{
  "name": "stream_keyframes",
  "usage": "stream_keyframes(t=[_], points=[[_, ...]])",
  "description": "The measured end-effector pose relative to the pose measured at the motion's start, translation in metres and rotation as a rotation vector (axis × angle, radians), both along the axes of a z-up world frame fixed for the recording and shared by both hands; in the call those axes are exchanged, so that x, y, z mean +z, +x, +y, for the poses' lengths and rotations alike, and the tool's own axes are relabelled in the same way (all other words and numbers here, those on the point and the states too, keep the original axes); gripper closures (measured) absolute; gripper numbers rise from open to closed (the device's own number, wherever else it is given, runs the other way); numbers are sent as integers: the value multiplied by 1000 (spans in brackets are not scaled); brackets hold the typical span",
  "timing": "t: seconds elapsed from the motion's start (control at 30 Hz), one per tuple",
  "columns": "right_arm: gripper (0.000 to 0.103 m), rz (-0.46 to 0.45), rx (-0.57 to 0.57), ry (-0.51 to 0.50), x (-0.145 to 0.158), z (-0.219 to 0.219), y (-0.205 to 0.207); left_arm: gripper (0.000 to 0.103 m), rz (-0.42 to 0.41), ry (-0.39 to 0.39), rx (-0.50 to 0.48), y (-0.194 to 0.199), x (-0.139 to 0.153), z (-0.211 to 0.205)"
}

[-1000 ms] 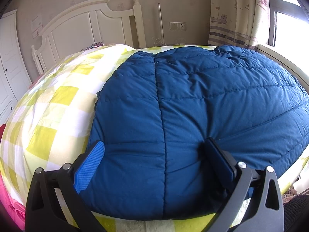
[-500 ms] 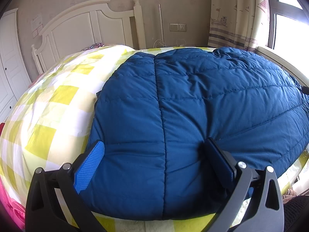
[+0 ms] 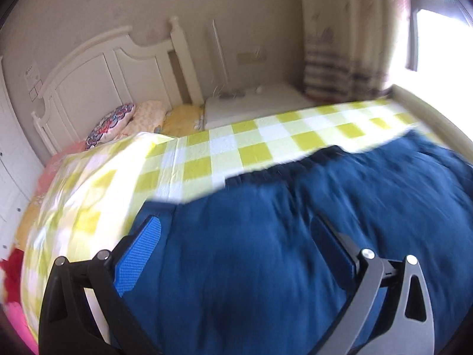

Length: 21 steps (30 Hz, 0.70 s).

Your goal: Fold large clothes

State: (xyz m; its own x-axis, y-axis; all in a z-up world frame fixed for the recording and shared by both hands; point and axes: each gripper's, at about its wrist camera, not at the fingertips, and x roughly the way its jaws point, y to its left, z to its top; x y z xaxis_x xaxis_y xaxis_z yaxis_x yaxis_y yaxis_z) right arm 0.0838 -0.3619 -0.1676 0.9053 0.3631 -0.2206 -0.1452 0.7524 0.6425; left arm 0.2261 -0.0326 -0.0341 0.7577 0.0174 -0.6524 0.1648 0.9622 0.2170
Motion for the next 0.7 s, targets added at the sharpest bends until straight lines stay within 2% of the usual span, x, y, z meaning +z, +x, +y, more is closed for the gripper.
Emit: stream_keyframes(t=[0.07,0.13,0.2,0.3,0.33,0.4,0.47,0.53,0.57,0.6,0.63,0.7], points=[[68,-12,9,-33,9,7,-5,3,100,40,25,48,-23,-17],[68,-22,17,-60,18,14,-4,2,193,85,20,74,-51,-29],[68,-33,24,-87,27,21,-2,3,184,74,14,74,-58,-26],[68,-63,37,-154,45,35,-5,5,95,15,-8,35,-36,-5],[68,-71,40,-169,49,38,-8,5,47,-14,-25,9,-27,6],[68,-91,47,-185,60,49,-5,5,29,-31,-101,-33,-28,13],[68,-116,56,-208,70,59,-8,5,36,9,-202,-73,-45,9],[68,-140,76,-233,83,75,-6,5,-37,105,-224,-112,-67,9],[68,-156,98,-256,92,89,-6,5,-58,91,-229,-129,-70,20],[68,-168,110,-283,98,100,-6,5,-39,41,-250,-136,-70,30],[68,-192,127,-338,107,119,-8,5,8,-72,-305,-147,-65,52],[68,-240,170,-458,123,162,-9,5,10,-219,-323,-160,-52,96]])
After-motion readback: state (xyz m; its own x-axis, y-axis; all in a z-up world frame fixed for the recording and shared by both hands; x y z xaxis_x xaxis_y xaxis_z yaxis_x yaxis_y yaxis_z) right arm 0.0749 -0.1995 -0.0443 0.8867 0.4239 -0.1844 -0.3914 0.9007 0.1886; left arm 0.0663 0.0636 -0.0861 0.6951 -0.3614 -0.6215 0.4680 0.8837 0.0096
